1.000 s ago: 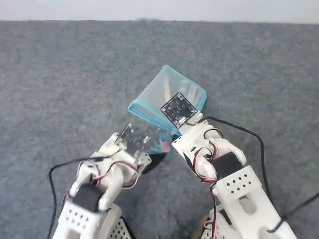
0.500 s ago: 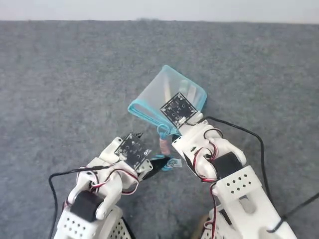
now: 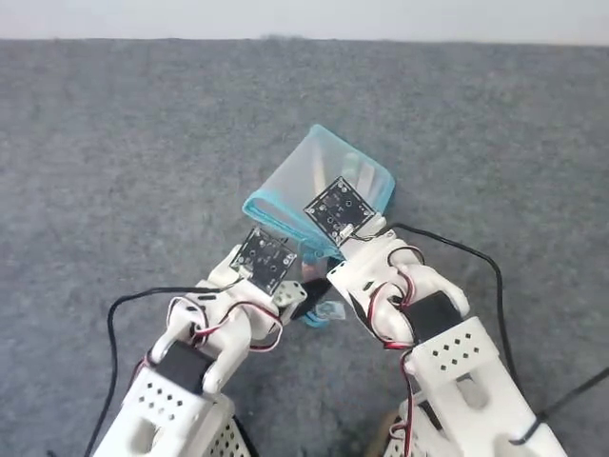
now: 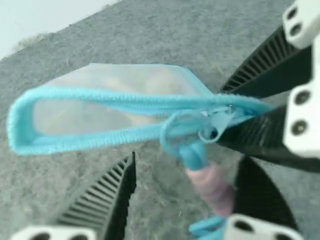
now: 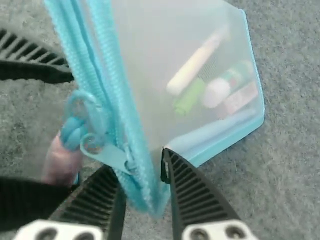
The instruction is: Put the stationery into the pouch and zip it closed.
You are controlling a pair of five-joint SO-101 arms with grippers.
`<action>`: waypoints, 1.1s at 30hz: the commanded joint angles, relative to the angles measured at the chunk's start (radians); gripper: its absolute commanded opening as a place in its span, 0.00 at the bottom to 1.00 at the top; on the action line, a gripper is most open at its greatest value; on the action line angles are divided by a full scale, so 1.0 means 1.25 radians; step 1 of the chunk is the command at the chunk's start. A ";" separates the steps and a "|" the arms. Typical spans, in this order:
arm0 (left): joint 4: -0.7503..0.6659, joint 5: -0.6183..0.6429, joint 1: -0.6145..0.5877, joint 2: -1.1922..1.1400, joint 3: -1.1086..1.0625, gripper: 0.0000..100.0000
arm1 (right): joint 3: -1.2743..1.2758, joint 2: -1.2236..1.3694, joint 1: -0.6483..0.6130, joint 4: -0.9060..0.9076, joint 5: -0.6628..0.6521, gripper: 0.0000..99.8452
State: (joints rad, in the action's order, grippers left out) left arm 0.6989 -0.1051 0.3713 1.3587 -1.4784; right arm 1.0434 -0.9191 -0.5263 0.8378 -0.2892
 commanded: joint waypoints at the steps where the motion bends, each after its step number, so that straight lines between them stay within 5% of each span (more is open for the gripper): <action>1: -0.047 0.012 0.000 -0.022 0.017 0.19 | -0.016 -0.006 -0.010 -0.006 0.010 0.01; 7: -0.050 -0.028 -0.011 -0.022 0.019 0.01 | -0.015 -0.006 -0.009 -0.007 0.010 0.01; 15: -0.053 -0.048 -0.228 -0.022 0.048 0.01 | -0.015 -0.006 -0.009 -0.007 0.009 0.01; 26: -0.050 -0.061 -0.234 -0.023 0.047 0.01 | -0.015 -0.006 -0.009 -0.009 0.007 0.01; 33: -0.086 -0.053 -0.333 -0.023 0.048 0.01 | -0.016 -0.006 0.055 -0.013 -0.023 0.01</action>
State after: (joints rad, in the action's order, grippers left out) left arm 0.6575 -0.1757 0.0184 1.3387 -1.4768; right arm 1.0403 -0.9206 -0.5186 0.8362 -0.3061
